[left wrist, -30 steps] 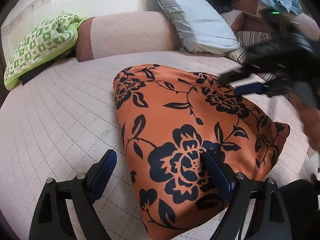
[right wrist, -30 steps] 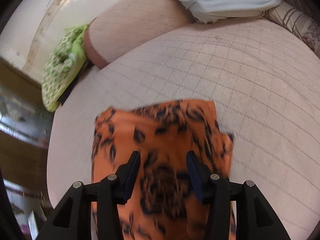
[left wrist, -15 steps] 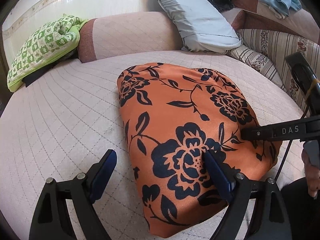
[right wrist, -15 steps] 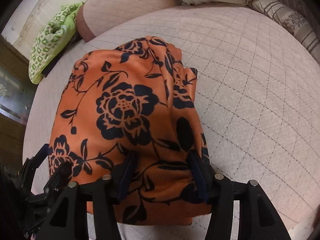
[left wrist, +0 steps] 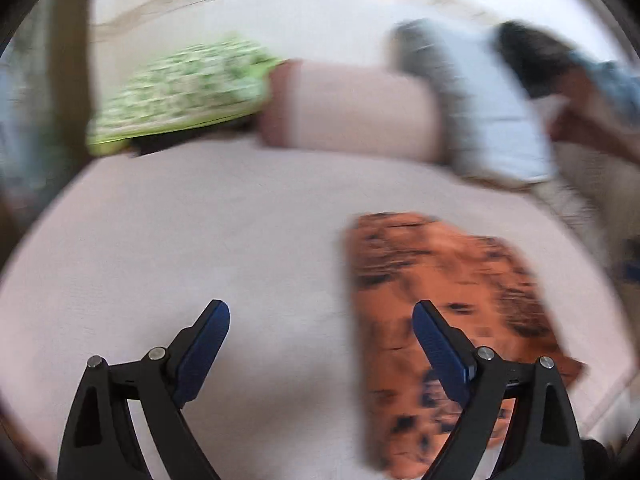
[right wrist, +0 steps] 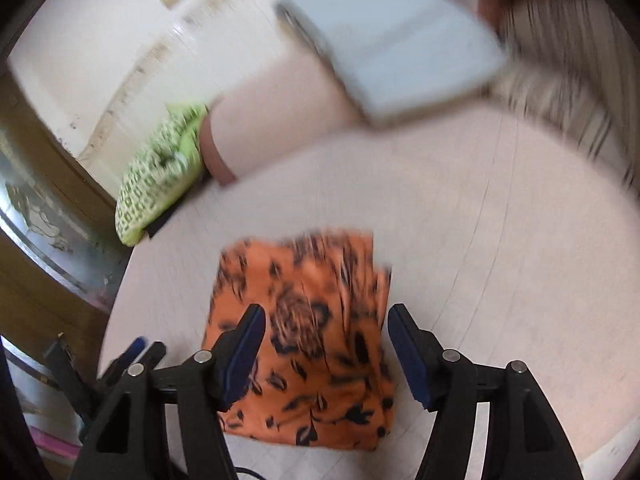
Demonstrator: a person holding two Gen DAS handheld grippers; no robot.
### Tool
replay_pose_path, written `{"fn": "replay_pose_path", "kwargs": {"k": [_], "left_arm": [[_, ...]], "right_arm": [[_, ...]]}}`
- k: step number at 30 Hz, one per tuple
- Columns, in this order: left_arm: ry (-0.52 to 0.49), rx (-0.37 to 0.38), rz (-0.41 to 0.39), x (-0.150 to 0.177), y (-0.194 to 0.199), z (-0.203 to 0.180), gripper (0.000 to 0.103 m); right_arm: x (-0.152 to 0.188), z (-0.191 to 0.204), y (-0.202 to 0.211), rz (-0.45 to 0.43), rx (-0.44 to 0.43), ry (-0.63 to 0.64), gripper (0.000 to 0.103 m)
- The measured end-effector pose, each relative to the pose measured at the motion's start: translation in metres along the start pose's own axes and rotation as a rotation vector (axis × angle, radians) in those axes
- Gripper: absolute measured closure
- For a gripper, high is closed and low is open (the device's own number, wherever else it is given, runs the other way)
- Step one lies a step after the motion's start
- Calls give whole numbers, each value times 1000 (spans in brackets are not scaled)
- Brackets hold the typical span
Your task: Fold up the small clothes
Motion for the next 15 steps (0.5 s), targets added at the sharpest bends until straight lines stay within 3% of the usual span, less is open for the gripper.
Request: {"fn": "replay_pose_path", "kwargs": {"k": [4,8,10,15], "left_arm": [[-3,-107,7,-3,23,2,10],[-41,-197,-47,-6,62,2,9],[-19,-207,-80,-9,83,4,2],[-6,-184,-156,-14,127,3,0]], "right_arm": [[-2,30,27,-100,-77,47,32],[27,61,34,-140,-45,123,32],[42,71,37,-144,-41,156,32],[67,90,51,-165,-45,231,32]]}}
Point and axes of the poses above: each gripper's, at about its wrist camera, not at the fingertips, and y roughly against the way its jaws point, z to its left, x to its underside, the point moved 4 cm from there along -y, roughly the way its jaws point, and after that the axes turned 1 degree about y, right-handed, at the moved point
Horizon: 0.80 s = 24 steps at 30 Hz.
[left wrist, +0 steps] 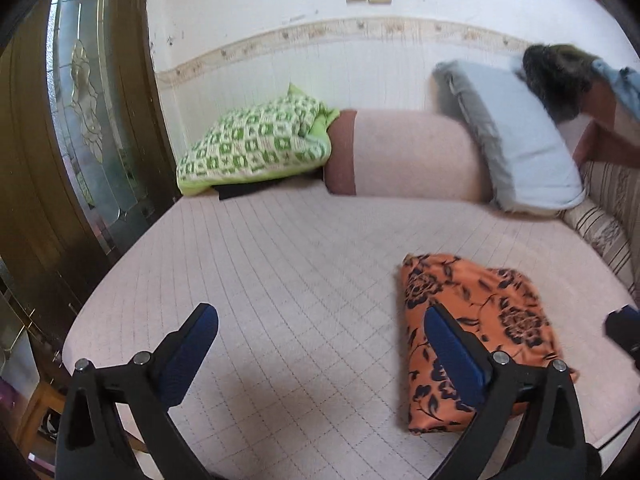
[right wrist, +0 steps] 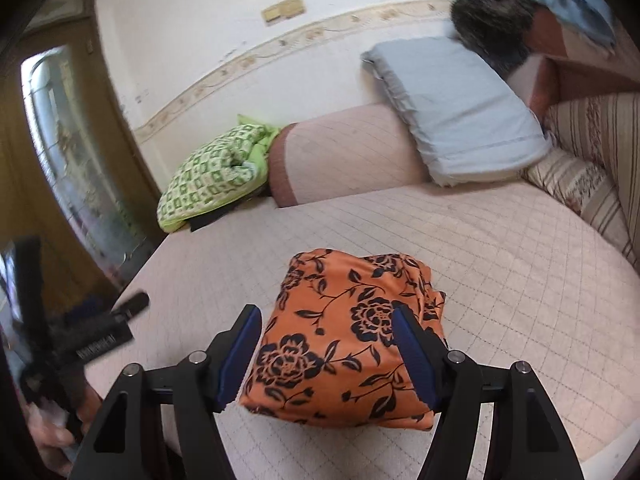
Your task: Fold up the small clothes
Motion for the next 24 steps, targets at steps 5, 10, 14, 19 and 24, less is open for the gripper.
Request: {"fn": "replay_pose_path", "kwargs": {"k": [5,10,14,19,24], "left_arm": [[-11,8,-54,-11,29,0,0],[29,52,-72,-19,46,7,0],[61,64,-96,-23,56,14,0],[80,53,-123,-25,65,20,0],[95,64,-91,-24,64,21,0]], "right_arm": [[1,10,12,-8,-16,22,32],[0,12,16,-12,-27,9,32],[-1,16,17,-13,-33,15,32],[-2,20,15,-10,-43,20,32],[1,24,10,4,-52,28,32]]}}
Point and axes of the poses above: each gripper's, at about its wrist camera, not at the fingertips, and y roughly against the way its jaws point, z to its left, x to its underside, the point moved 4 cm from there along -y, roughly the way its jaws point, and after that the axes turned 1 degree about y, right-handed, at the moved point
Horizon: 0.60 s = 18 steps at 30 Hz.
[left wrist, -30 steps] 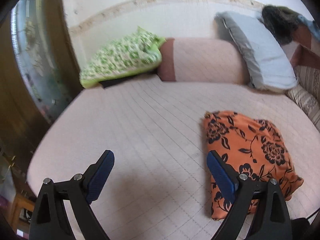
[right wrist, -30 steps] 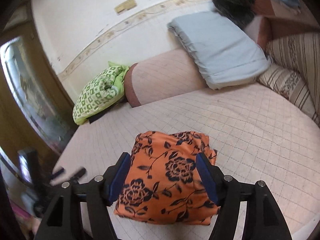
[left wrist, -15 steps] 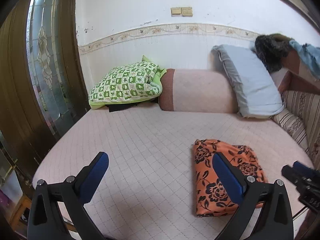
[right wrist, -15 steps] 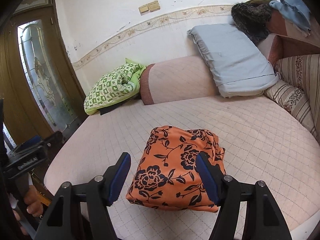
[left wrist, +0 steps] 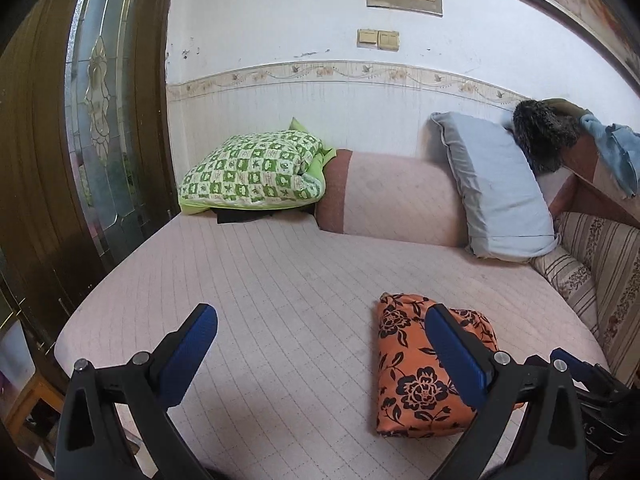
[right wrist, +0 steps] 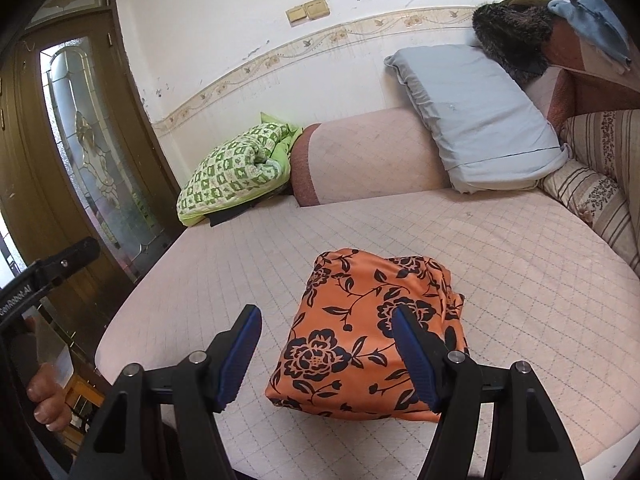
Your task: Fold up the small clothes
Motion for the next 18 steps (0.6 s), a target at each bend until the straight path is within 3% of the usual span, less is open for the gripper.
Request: {"fn": "replay_pose_path", "kwargs": {"k": [8,18], "left_arm": [[-39,-42,-55,-5,12,-3,0],[-32,-47,5,-5,5,-9,0]], "right_arm": [[-1,4,0,-5,-6,4,32],[-8,-3,8,-33,4,-3,32]]}}
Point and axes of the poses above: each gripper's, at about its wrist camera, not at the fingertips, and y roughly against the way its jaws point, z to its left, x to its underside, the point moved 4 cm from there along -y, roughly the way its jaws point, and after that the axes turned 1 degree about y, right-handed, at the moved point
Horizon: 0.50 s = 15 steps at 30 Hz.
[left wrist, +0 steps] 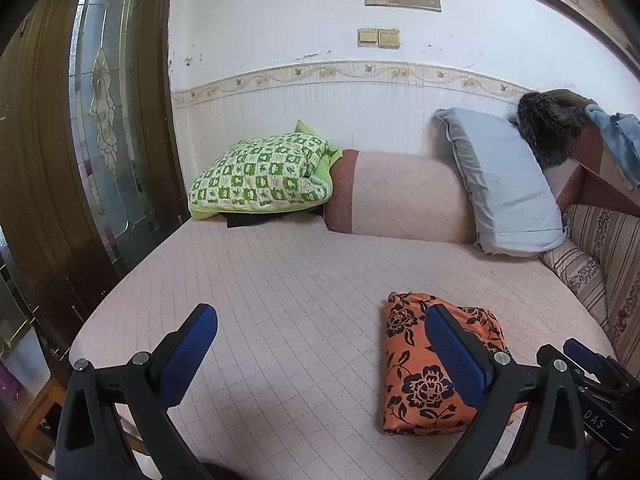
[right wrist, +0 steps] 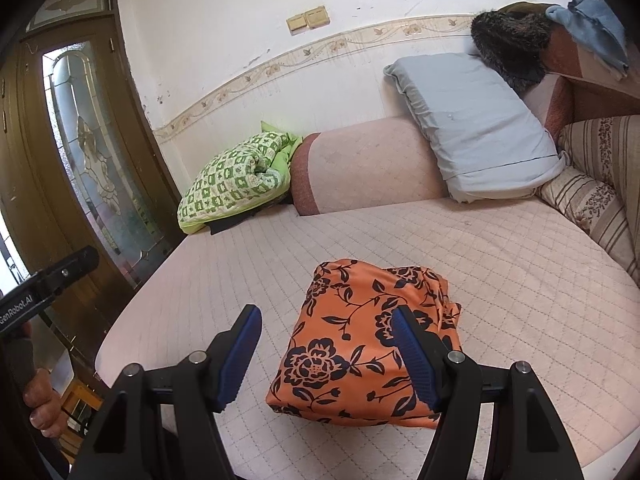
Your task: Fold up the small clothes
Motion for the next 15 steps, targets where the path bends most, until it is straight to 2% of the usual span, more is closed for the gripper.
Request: {"fn": "replay_pose_path", "kwargs": {"k": [8,12,15], "left_arm": [[-65,-21,-37,-1,3,-14,0],[-77,29,-87,-1,9,-24,0],[-39,74,-82,0,3,-24,0]], "right_arm": [[1,-9,-1,0,-3,-23,32],[3,-12,-2,1,-3,-24,32],[4,-19,-2,-5,6,-39,32]]}}
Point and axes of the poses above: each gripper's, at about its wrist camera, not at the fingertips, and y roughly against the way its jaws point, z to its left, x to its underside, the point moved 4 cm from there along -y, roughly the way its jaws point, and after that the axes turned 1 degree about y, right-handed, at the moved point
